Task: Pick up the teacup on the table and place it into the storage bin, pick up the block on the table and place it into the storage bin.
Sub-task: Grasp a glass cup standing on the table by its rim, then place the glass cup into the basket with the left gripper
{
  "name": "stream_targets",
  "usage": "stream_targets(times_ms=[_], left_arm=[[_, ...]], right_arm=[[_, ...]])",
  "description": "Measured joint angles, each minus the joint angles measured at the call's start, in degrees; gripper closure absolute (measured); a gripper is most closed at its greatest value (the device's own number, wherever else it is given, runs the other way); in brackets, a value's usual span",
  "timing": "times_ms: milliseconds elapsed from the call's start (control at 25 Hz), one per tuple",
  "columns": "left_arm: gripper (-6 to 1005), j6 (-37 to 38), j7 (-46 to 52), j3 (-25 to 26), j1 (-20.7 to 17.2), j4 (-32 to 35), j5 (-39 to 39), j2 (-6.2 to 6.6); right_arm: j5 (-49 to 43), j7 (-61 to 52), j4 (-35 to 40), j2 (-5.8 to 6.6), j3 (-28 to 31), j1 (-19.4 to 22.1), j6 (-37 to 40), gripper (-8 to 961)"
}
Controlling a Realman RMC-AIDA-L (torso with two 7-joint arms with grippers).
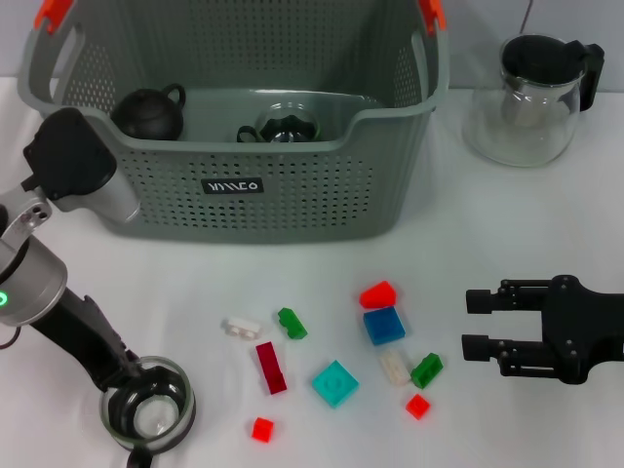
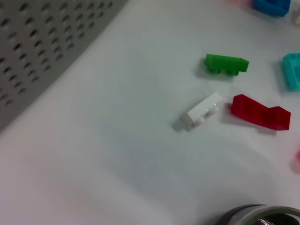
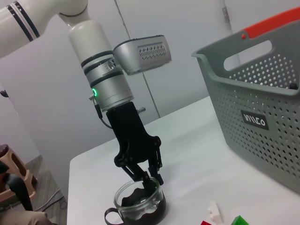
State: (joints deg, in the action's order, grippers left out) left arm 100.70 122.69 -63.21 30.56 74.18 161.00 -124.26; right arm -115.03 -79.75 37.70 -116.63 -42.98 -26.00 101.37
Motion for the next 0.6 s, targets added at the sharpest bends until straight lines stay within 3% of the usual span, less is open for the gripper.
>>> stream_targets(times_ms=[240,400,480,600], left_arm=[[832,1.48,-0.22,1.33,0.36,0.13,-0.55,0.16],[906,6.02,-3.96,9.24,2.00,-0.51,-5.08,1.22],[941,9.18,-7.49,16.28,3.69,-3.44,-10.31,2.62],[952,12.76,-11.47,27.52,6.50,-13.46,-23.22,6.00]], right_arm=[[0.07,0.10,-0.07,0.00,0.00,-0.01,0.14,300],[0.23,0.12,-0.09,0.00,0.00,0.07,0.28,300],[0.26,0.14,-0.21,0.00,0.00,0.17,0.28,300],[0.29,0.25,-0.49,-0.01,0.00,0.22,0.29,301]])
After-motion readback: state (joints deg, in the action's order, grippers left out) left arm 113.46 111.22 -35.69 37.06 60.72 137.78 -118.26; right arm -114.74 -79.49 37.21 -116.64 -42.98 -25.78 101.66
